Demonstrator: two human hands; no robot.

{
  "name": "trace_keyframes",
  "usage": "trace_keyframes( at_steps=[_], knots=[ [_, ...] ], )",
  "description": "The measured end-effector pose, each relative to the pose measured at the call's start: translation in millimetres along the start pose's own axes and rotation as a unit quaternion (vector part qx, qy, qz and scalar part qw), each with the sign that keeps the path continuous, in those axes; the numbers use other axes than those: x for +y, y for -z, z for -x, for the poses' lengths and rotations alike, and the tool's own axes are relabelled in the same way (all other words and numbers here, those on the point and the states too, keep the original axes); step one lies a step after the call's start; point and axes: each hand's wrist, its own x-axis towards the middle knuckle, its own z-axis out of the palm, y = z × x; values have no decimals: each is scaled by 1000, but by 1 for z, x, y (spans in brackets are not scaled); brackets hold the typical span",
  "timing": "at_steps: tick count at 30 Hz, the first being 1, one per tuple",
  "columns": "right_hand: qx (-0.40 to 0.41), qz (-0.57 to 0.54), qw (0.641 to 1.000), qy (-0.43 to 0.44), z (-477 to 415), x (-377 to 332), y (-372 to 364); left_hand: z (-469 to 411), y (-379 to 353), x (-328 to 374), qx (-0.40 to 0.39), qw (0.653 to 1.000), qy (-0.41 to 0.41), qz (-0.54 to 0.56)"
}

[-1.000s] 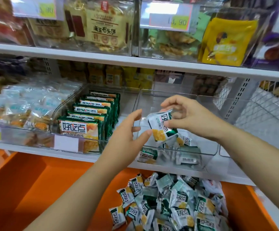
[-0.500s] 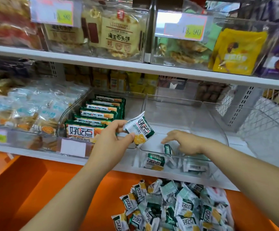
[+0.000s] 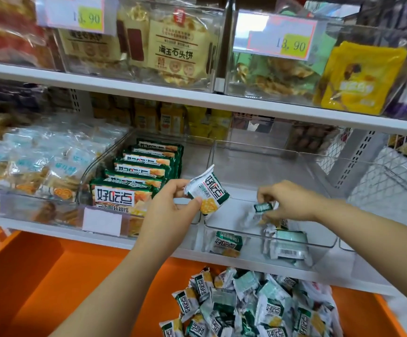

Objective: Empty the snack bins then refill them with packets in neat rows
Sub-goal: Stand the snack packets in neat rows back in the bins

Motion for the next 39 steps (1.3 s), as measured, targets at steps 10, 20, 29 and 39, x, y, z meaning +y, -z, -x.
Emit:
trace_keyframes(
  at_steps=[10,20,29,39],
  knots=[
    [66,-50,996,-44,-15,-34,-14,3,-18,2,-8,999,14,41],
    [-146,-304,939,-69,-22,-33,-31,-3,-13,-3,7,999,14,43],
    [-36,-527,849,-5,-4,-31,-13,-3,-20,-6,4,999,21,39],
    [62,-480,873,-61,-26,-10,-15,-5,-20,-7,-26,999,-9,-16]
  ],
)
